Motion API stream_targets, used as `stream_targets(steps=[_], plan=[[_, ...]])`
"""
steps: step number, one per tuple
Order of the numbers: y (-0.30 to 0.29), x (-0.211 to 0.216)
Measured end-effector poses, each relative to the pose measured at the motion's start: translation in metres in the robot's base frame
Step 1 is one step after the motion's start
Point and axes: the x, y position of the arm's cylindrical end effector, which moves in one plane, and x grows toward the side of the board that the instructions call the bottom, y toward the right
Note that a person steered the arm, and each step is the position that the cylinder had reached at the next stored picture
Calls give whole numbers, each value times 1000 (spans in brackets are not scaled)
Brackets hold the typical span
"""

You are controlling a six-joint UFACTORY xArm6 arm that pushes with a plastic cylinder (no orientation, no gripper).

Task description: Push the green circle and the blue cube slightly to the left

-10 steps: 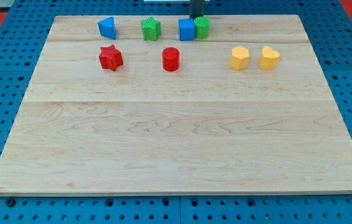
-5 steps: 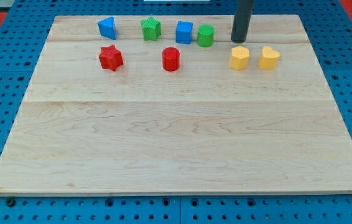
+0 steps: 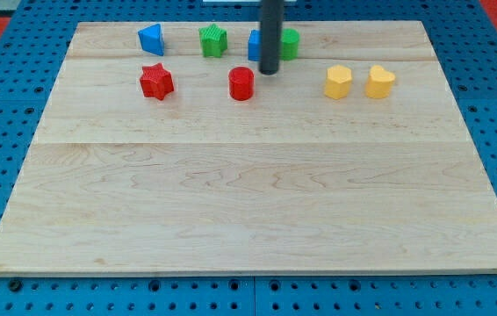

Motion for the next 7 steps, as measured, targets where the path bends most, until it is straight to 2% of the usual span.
stream_targets(steps=[1, 7], plan=[[0, -15], [6, -21]])
